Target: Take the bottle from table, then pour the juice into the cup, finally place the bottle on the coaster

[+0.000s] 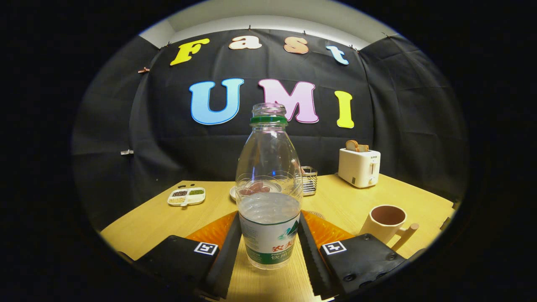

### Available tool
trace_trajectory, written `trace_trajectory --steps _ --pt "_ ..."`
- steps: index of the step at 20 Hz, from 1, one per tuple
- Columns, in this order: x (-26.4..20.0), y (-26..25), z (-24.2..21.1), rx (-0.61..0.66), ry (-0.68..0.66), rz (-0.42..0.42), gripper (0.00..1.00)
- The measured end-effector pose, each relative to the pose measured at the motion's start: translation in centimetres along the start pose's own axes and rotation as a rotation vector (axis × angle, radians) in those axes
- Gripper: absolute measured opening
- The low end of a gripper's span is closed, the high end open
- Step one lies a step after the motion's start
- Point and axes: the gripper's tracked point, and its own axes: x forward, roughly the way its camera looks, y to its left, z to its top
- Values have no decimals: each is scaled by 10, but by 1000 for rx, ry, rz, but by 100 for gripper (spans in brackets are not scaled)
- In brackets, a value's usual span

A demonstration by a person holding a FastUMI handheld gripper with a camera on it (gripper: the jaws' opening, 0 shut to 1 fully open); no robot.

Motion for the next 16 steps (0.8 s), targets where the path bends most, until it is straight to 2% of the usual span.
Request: trace_trajectory --steps 10,16 --pt "-16 -4 32 23 12 43 74" --pt "-9 3 23 268 50 90 74"
